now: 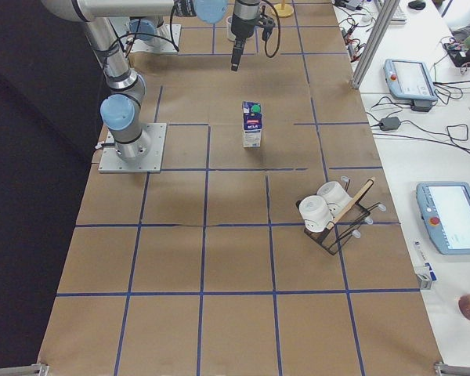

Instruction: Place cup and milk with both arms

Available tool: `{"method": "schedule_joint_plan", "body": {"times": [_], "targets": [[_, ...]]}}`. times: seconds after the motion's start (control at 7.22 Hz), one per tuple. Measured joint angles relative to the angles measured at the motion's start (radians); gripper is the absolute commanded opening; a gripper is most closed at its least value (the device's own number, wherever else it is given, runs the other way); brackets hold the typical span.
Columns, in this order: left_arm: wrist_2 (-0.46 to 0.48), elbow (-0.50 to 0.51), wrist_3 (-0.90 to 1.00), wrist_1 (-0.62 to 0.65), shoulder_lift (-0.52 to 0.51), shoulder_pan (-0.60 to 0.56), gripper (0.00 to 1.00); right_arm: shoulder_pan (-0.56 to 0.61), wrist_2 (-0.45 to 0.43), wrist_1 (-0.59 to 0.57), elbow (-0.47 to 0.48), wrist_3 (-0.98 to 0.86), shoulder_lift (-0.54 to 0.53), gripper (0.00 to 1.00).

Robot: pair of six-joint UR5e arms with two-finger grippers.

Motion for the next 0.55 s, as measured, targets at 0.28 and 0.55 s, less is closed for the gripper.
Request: {"method": "schedule_joint_plan", "body": {"times": [0.28,0.55], "targets": [[0.005,-0.008,-0.001,0.001,0.001,0.0,1.0,0.0,0.0,-0.001,0.0,-0.002,0.0,1.0],[0.008,-0.02,0.005,0.006,0.001,0.002,1.0,0.0,0.0,-0.002,0.0,-0.006,0.001,1.0]]}}
